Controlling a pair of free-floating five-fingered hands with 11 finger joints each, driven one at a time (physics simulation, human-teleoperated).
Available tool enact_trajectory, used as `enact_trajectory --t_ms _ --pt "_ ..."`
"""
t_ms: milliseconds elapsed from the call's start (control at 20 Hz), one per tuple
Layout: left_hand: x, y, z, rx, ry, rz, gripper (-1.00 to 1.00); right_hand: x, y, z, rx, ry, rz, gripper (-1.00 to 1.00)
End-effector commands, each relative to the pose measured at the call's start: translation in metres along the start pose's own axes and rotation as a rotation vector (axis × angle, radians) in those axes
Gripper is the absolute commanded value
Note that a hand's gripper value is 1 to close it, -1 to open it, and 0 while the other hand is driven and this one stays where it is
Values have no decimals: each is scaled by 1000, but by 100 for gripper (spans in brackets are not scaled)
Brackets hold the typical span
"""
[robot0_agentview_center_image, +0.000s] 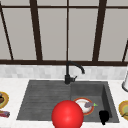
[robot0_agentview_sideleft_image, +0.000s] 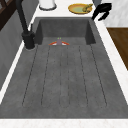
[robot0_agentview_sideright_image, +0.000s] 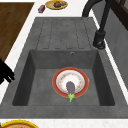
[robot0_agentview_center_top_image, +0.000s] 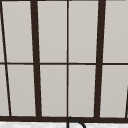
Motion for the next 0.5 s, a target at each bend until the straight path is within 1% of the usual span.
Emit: enact_trajectory --t_ms 0,50,100,150,200,250,300,350,400,450 --pt "-2 3 2 -35 111 13 -100 0 0 0 0 0 0 0" --pt "3 1 3 -59 101 -8 -100 0 0 0 0 0 0 0" --pt "-1 1 0 -28 19 21 -100 0 0 0 0 0 0 0" --pt "0 2 1 -8 22 3 -100 0 0 0 0 0 0 0" --pt "1 1 0 -11 25 3 -100 0 0 0 0 0 0 0" --pt "1 3 -5 -38 46 6 -100 0 0 0 0 0 0 0" --pt "3 8 -7 -80 77 16 -100 0 0 0 0 0 0 0" --pt "2 9 -9 -106 97 21 -100 0 0 0 0 0 0 0" --pt "1 6 -5 -122 116 22 -100 0 0 0 0 0 0 0" --pt "1 5 -3 -129 128 33 -100 0 0 0 0 0 0 0"
